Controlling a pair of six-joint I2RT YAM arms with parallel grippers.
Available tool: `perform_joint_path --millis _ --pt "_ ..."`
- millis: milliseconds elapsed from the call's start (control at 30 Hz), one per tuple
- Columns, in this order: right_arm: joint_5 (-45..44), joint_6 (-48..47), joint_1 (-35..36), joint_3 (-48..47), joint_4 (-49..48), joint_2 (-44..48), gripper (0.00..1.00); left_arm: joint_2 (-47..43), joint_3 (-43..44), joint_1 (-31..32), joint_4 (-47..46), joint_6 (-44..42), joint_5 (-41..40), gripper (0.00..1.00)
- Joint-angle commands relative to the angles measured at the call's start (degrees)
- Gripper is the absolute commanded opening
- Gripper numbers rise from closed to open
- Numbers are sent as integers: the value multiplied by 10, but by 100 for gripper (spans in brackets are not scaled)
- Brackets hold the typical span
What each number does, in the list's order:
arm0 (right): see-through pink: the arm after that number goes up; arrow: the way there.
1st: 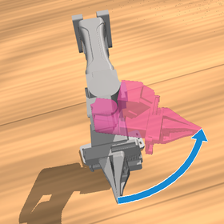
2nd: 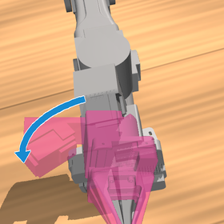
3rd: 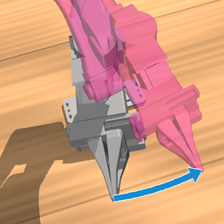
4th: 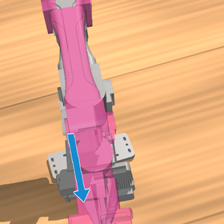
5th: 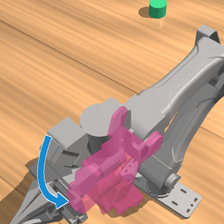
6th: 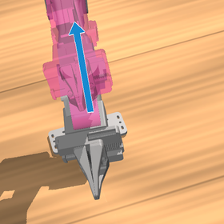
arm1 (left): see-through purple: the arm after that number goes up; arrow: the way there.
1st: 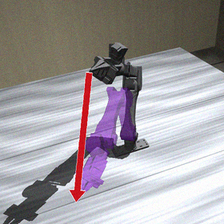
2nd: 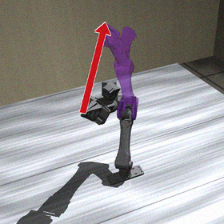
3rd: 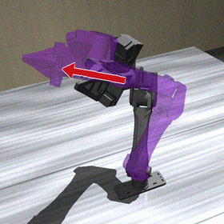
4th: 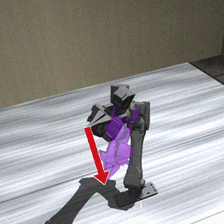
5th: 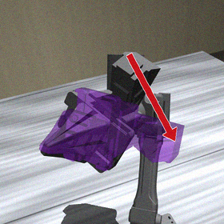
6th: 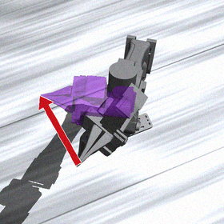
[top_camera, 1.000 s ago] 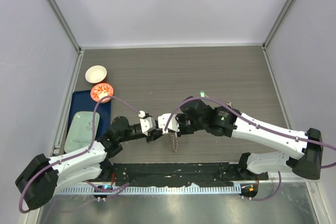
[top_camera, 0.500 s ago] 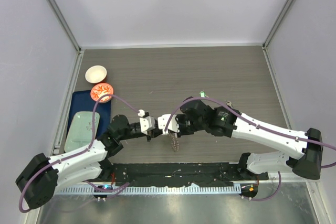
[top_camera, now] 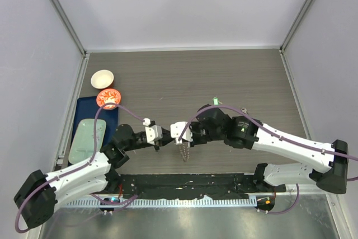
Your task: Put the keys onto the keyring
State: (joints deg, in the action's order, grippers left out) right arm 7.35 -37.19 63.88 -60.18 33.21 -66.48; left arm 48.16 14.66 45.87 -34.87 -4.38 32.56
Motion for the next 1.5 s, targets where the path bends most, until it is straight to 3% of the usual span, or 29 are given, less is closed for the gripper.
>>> perform_joint_path --millis 0,233,400,833,1033,1167,1267,1467 --pt "-49 15 -1 4 -34 42 1 -23 -11 1 6 4 -24 0" --pt "-46 34 -1 32 -44 60 1 -39 -19 1 -22 41 -71 0" --pt "-27 51 0 55 -60 62 1 -62 -27 1 -55 114 -185 0" --pt "15 74 0 110 -178 21 1 -5 -54 1 -283 278 -280 0" --pt "-9 71 0 111 -191 22 1 23 -61 1 -314 283 -260 0" --pt "-73 97 -3 120 -206 57 1 20 -72 1 -313 252 -225 0" --pt "-104 147 -21 134 -237 89 11 7 -75 1 -305 234 -211 0" --pt "-28 210 -67 208 -328 139 29 -28 -74 1 -260 206 -189 0"
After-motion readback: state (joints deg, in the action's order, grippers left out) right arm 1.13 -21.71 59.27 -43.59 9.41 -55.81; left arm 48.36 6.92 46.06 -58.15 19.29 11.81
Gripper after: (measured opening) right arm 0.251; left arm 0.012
